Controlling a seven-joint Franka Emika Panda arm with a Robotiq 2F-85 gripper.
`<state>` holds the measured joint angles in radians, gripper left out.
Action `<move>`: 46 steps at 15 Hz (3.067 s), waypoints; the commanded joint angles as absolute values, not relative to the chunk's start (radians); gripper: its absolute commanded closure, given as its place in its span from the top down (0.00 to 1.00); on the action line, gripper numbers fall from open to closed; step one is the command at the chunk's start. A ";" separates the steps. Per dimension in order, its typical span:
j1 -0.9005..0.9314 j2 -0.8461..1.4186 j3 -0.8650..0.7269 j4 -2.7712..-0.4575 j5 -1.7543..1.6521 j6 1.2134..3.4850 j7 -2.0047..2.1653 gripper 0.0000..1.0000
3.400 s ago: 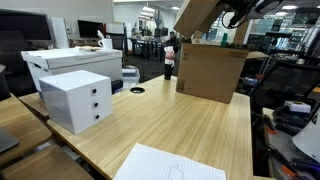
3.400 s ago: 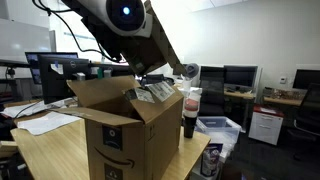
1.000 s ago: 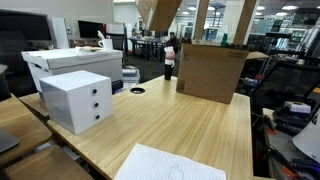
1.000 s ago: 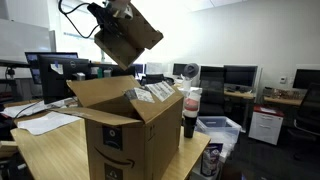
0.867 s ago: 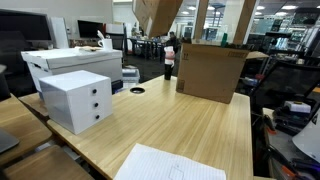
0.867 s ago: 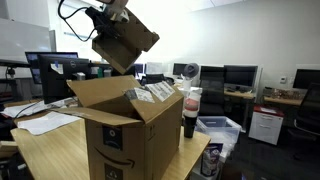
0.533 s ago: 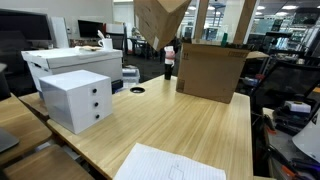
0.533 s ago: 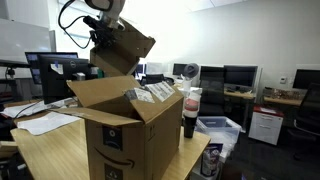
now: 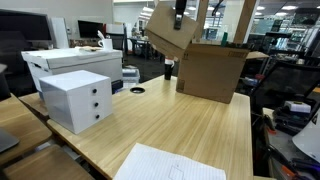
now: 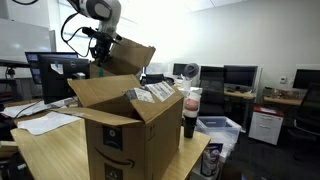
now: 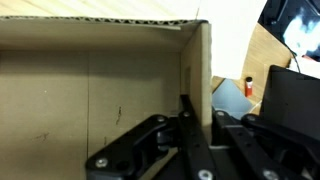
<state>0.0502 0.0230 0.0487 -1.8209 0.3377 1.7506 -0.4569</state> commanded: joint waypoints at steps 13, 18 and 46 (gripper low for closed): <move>0.142 0.152 0.123 -1.886 0.175 1.512 0.066 0.03; 0.156 0.133 0.136 -1.960 0.211 1.718 0.066 0.03; 0.266 0.150 0.172 -2.150 0.058 2.018 0.551 0.03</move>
